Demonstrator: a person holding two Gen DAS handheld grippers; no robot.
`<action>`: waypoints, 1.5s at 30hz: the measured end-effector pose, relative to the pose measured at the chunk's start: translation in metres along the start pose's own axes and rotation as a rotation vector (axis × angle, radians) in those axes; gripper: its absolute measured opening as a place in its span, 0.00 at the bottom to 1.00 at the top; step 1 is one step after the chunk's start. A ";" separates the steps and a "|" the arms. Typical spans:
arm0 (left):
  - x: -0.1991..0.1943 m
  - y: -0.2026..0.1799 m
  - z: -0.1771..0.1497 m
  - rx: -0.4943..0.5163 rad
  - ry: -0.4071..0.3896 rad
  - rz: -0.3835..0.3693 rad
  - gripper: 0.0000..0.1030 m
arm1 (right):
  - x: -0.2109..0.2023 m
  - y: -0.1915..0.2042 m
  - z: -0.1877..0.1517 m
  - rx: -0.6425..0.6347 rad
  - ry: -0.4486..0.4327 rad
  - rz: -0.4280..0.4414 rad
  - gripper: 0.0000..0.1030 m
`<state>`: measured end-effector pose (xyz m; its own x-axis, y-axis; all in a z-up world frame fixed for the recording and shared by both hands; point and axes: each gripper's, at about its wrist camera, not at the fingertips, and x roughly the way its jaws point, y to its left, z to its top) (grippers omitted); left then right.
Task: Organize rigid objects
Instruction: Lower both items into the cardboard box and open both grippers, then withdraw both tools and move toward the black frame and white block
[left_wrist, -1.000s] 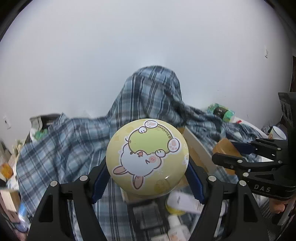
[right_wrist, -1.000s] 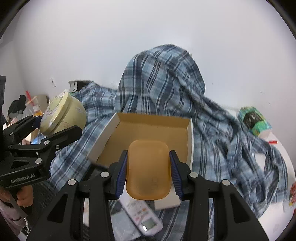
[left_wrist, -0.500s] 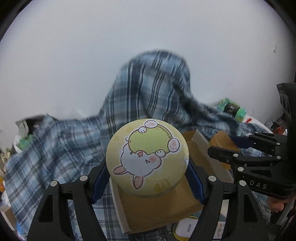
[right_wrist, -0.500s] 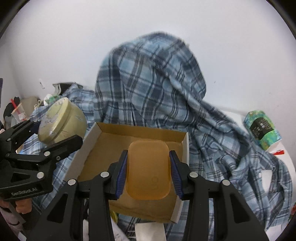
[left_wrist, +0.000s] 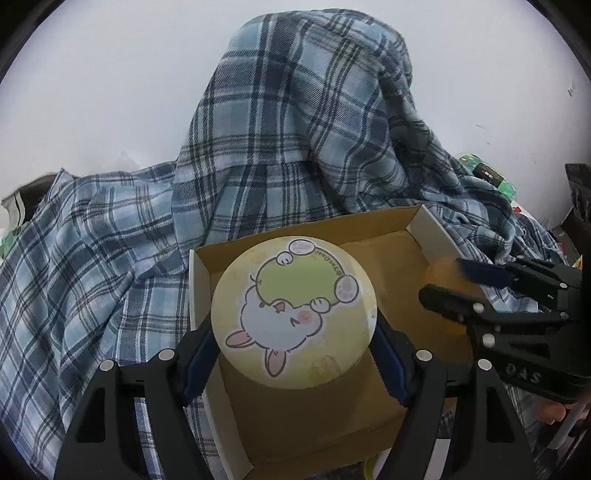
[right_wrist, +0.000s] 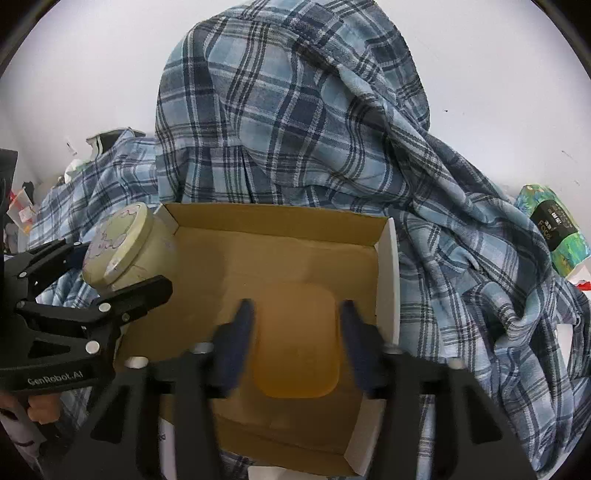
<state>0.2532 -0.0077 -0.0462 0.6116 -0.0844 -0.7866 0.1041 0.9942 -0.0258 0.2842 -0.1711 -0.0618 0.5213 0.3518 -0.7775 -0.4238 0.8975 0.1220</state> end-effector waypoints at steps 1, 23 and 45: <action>0.002 0.001 -0.001 -0.005 0.003 0.000 0.75 | -0.003 -0.001 0.000 0.005 -0.016 -0.002 0.76; -0.066 -0.005 -0.011 -0.027 -0.106 0.018 0.83 | -0.079 0.008 -0.009 -0.003 -0.127 -0.042 0.77; -0.121 -0.019 -0.102 -0.032 -0.120 0.006 0.83 | -0.119 0.034 -0.097 0.024 -0.115 -0.058 0.77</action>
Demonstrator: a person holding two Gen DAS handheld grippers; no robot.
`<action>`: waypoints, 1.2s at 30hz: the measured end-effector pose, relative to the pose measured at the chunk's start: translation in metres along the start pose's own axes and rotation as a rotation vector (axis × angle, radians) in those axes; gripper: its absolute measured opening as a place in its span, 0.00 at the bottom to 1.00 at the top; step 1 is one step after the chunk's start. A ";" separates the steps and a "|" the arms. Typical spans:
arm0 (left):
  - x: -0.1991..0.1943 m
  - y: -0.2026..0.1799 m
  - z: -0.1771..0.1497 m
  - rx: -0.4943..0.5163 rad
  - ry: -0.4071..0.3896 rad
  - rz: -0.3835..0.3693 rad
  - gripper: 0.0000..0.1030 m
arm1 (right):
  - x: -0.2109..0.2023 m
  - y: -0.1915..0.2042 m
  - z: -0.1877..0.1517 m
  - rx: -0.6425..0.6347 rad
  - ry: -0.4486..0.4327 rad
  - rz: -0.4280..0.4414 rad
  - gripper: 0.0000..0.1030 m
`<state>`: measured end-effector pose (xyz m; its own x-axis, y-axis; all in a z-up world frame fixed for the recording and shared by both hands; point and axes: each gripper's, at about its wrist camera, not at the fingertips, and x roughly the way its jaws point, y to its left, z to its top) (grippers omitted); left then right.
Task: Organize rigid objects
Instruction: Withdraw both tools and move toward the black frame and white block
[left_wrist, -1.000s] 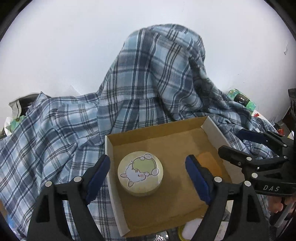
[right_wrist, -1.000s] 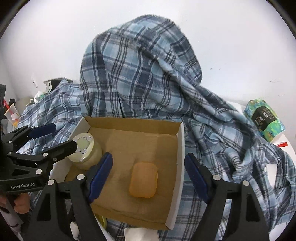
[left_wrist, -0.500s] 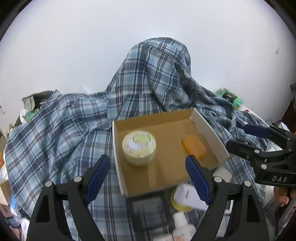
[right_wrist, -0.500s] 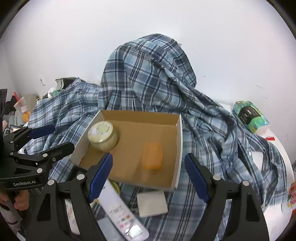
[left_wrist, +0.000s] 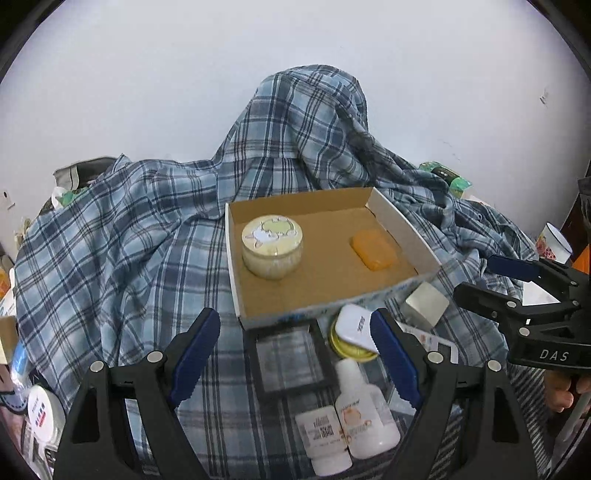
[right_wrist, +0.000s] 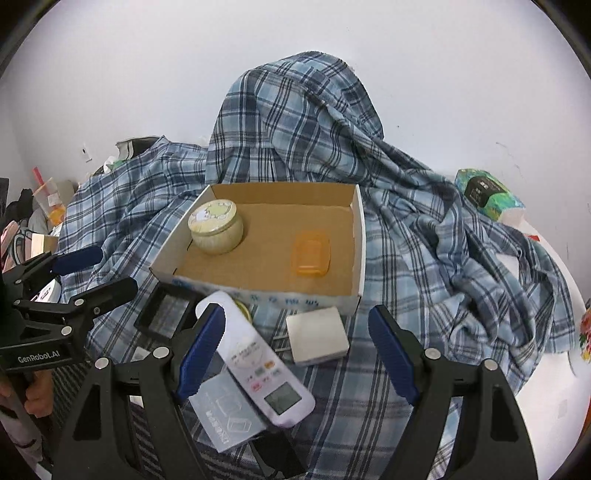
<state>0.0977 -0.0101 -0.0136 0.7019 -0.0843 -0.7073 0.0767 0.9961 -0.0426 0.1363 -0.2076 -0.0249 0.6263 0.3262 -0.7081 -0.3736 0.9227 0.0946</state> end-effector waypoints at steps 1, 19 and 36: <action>0.000 0.000 -0.004 0.000 -0.001 -0.001 0.83 | 0.000 0.001 -0.003 0.000 -0.001 0.003 0.77; 0.020 -0.004 -0.041 0.007 0.002 0.040 0.83 | 0.014 0.001 -0.035 0.005 -0.013 0.013 0.77; 0.034 -0.003 -0.041 -0.004 0.064 0.028 0.83 | 0.017 -0.002 -0.036 0.021 -0.003 0.022 0.77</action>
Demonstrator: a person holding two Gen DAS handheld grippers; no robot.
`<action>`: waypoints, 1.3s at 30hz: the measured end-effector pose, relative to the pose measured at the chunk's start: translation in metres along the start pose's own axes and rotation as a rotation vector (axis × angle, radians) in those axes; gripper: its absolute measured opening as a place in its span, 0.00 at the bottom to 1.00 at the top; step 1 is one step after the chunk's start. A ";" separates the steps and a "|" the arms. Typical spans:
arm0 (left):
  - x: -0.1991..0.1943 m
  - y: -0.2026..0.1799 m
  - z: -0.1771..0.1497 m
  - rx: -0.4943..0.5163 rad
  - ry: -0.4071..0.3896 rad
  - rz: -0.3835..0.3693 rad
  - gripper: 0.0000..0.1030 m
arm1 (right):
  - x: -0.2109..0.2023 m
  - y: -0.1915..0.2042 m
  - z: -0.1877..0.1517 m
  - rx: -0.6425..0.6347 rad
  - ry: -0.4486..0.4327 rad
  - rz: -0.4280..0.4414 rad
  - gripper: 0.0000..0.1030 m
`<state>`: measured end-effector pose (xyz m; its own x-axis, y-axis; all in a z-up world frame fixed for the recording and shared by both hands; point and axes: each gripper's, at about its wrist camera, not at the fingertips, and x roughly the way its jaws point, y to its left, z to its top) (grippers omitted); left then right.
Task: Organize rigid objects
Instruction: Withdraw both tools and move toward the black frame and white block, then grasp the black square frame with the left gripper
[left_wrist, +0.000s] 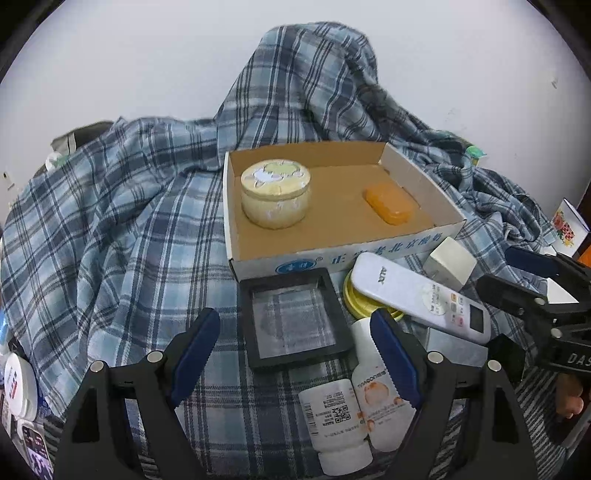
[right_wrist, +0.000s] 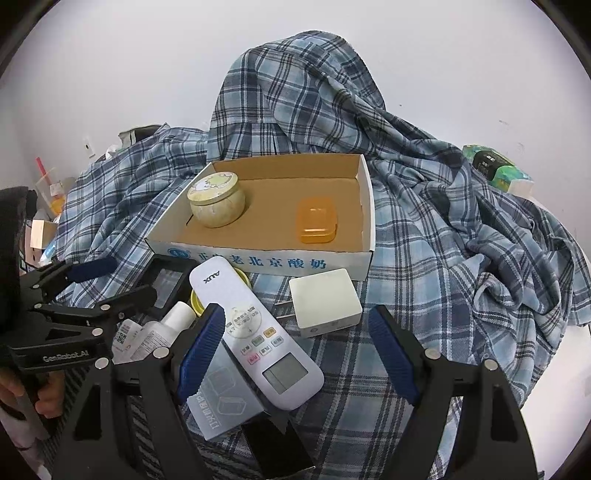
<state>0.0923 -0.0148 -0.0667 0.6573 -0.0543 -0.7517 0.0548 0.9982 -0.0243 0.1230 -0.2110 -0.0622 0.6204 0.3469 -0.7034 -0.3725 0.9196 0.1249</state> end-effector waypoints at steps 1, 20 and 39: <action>0.003 0.001 0.000 -0.006 0.014 0.003 0.83 | 0.000 -0.001 0.000 0.004 0.002 0.000 0.77; 0.041 0.008 0.011 -0.072 0.175 -0.004 0.83 | 0.006 -0.005 -0.005 0.007 0.001 0.010 0.77; 0.037 0.016 0.009 -0.103 0.108 -0.002 0.72 | 0.018 -0.020 -0.008 0.069 0.039 0.013 0.77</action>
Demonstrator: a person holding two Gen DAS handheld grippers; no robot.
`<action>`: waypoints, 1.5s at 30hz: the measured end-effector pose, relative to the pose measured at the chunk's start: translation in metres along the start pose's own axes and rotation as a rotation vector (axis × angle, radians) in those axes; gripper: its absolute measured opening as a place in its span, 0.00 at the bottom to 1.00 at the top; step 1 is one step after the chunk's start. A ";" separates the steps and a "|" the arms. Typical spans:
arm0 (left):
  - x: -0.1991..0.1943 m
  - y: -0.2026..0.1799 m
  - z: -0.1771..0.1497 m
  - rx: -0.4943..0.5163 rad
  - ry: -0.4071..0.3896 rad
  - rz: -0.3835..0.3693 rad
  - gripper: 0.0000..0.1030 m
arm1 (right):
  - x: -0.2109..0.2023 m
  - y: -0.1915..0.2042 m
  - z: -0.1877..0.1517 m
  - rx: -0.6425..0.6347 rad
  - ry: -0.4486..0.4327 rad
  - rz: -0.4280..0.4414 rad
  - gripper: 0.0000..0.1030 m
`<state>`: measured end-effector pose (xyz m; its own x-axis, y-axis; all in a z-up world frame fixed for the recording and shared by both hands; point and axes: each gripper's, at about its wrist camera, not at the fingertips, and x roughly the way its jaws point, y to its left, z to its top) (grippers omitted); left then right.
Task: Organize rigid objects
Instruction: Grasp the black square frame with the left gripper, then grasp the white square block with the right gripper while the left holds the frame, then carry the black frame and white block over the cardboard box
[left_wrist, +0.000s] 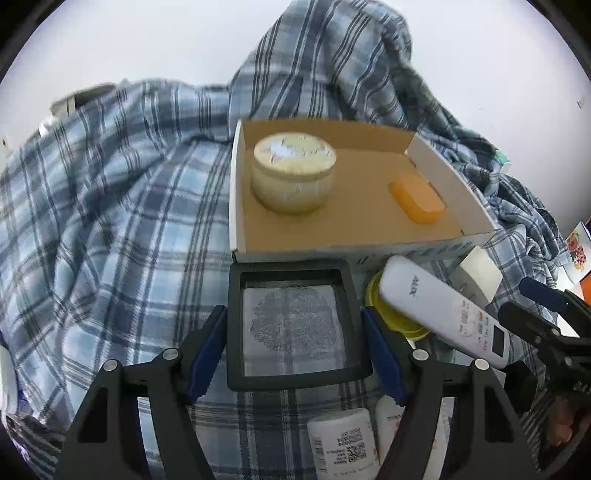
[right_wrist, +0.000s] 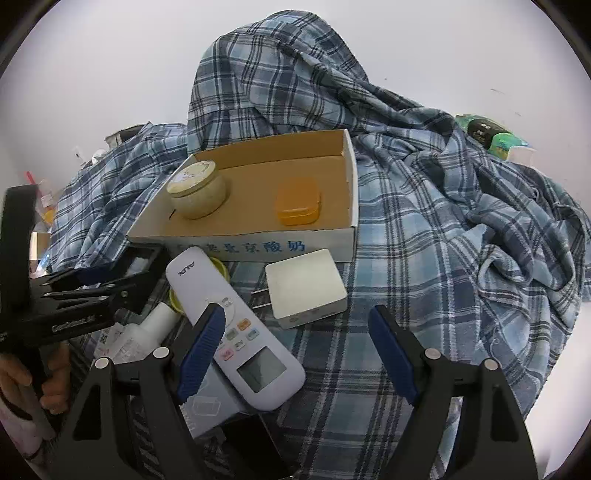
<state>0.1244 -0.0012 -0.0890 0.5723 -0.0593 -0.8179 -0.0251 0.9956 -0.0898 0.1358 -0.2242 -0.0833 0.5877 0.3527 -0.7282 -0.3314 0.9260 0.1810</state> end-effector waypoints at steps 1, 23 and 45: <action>-0.003 -0.001 0.000 0.006 -0.014 0.004 0.72 | 0.000 0.001 0.001 -0.004 -0.003 -0.003 0.77; -0.035 -0.008 -0.002 0.031 -0.180 -0.019 0.72 | 0.042 0.000 0.027 -0.117 0.144 -0.010 0.55; -0.052 -0.012 -0.004 0.042 -0.246 0.013 0.72 | 0.019 -0.001 0.019 -0.091 0.066 -0.007 0.47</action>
<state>0.0916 -0.0104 -0.0479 0.7548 -0.0324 -0.6551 -0.0028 0.9986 -0.0526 0.1610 -0.2155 -0.0846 0.5417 0.3338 -0.7715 -0.3945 0.9114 0.1173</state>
